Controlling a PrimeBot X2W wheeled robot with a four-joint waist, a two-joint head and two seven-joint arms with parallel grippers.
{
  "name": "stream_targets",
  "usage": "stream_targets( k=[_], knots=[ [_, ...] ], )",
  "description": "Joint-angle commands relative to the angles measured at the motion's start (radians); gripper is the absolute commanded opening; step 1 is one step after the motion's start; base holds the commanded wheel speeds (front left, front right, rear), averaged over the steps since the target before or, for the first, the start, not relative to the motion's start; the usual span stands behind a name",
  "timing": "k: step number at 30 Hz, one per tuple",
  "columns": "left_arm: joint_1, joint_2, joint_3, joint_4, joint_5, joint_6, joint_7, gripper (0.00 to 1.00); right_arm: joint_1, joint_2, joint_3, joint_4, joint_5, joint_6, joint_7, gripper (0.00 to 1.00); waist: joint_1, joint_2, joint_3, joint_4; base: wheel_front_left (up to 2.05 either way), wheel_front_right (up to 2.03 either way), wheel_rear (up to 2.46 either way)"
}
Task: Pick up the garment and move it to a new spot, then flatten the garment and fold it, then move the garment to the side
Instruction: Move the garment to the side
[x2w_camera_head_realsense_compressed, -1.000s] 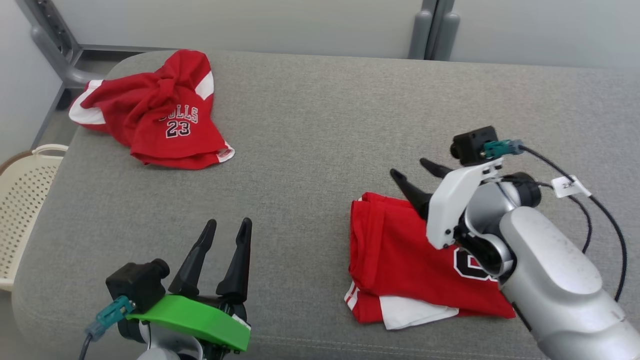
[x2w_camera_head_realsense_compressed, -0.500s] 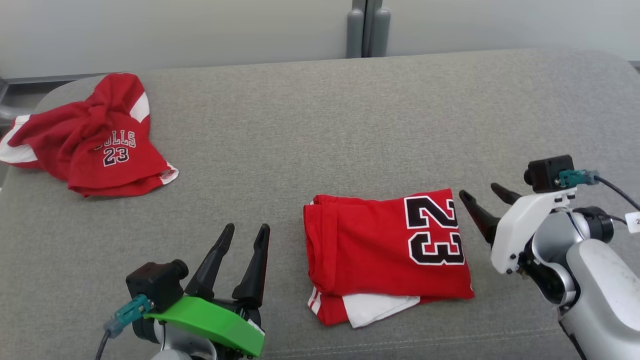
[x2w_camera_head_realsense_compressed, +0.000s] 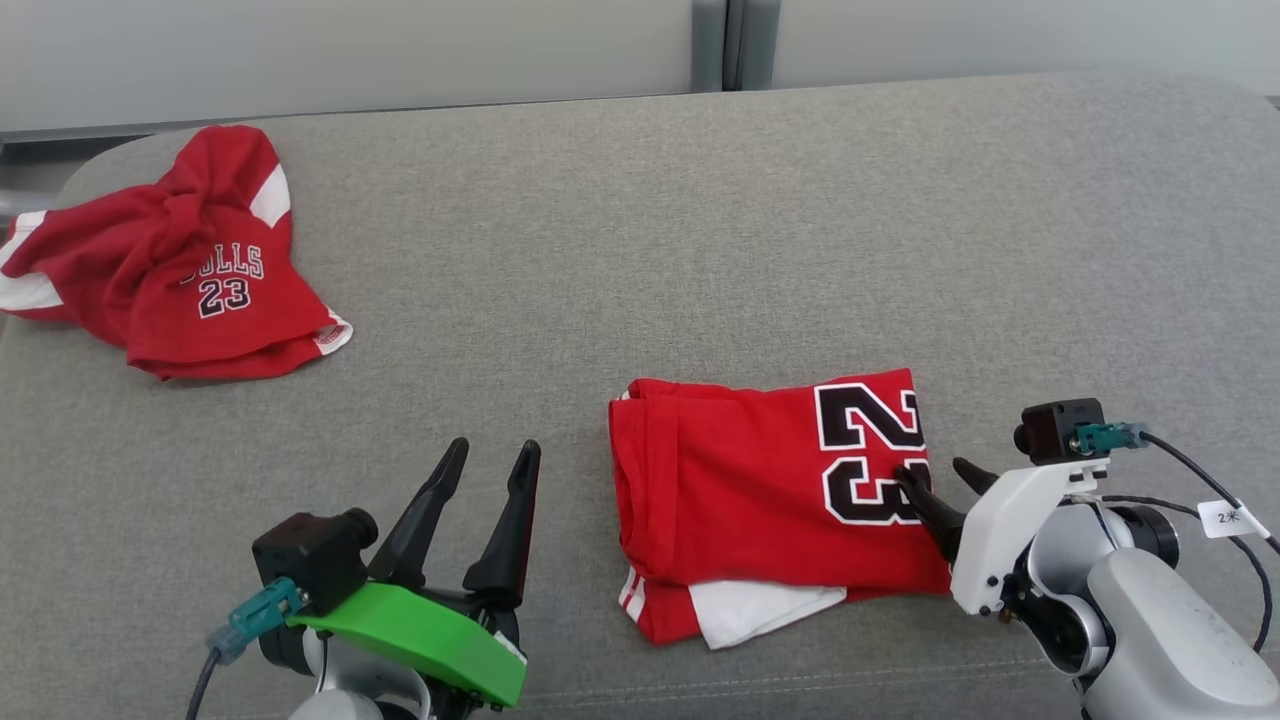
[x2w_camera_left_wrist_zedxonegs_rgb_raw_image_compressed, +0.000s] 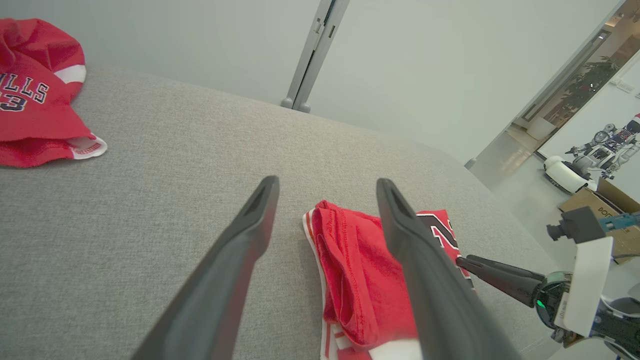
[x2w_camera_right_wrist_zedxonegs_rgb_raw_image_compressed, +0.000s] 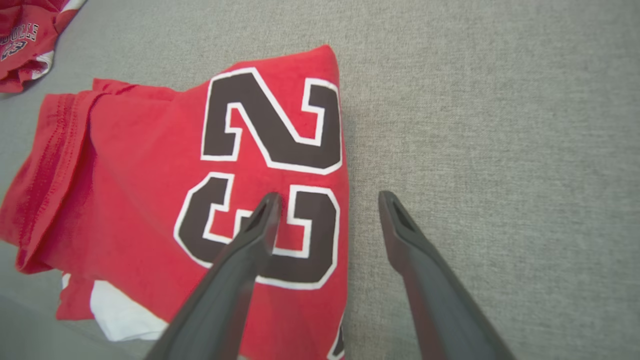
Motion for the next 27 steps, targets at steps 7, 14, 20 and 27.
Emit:
stream_targets(
  k=[7,14,20,27],
  knots=[
    [-0.013,0.013,0.0,-0.011,0.01,0.011,0.005,1.0,-0.044,0.025,0.007,0.11,0.063,0.0,-0.024,1.0,0.0,0.0,0.001,0.059,0.0,0.0,0.0],
    [-0.013,0.024,0.004,-0.013,0.02,0.026,-0.001,1.0,-0.095,0.034,0.029,0.212,0.112,0.0,-0.042,0.0,0.0,0.0,0.0,0.088,0.0,0.0,0.0],
    [-0.001,0.034,0.025,-0.017,0.02,0.038,-0.018,1.0,-0.146,0.011,0.068,0.246,0.123,0.0,-0.075,0.0,0.0,0.0,-0.003,0.072,0.0,0.0,0.0],
    [-0.004,0.054,0.023,-0.014,0.036,0.037,-0.015,1.0,-0.195,-0.038,0.102,0.249,0.129,0.0,-0.082,0.0,0.0,0.0,-0.018,-0.014,0.0,0.0,0.0]
  ],
)
